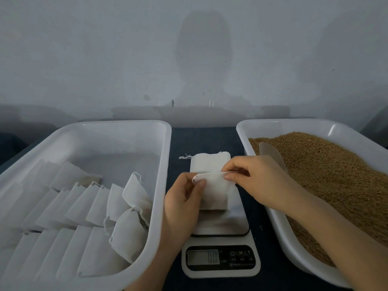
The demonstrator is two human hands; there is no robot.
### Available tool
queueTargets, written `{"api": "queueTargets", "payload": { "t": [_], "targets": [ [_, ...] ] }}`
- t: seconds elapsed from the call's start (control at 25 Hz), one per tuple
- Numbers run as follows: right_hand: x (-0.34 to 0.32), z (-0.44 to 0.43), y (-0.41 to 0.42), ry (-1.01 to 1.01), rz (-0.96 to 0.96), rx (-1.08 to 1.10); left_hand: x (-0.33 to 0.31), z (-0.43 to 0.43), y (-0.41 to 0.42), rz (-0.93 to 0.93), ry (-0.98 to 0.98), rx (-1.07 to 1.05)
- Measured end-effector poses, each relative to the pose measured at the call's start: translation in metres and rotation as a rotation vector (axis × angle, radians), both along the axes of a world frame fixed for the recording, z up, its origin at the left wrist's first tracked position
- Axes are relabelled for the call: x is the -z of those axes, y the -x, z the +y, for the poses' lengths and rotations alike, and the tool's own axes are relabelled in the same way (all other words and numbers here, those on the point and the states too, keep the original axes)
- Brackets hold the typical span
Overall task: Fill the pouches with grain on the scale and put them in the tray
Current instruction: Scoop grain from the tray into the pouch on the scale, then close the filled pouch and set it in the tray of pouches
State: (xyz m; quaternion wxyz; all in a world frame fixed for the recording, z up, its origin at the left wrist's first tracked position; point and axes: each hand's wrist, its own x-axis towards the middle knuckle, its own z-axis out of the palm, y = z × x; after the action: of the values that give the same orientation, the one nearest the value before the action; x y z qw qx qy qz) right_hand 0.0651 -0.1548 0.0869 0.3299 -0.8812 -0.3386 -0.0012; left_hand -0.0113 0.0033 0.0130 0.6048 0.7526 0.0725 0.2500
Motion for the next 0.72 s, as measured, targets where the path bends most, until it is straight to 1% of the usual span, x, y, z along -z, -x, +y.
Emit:
{"api": "queueTargets", "payload": {
  "t": [0.08,0.28,0.72],
  "targets": [
    [-0.0015,-0.0009,0.0001,0.001,-0.008,0.003,-0.0011,-0.0012,0.0005,0.000,0.001,0.005],
    [-0.0014,-0.0028,-0.0010,0.030,0.064,0.006,0.0002,-0.0030,0.0028,-0.012,0.019,0.051],
    [0.0006,-0.0031,-0.0024,0.041,0.062,-0.009,0.0029,0.0016,-0.0002,0.021,0.022,0.023]
  ]
}}
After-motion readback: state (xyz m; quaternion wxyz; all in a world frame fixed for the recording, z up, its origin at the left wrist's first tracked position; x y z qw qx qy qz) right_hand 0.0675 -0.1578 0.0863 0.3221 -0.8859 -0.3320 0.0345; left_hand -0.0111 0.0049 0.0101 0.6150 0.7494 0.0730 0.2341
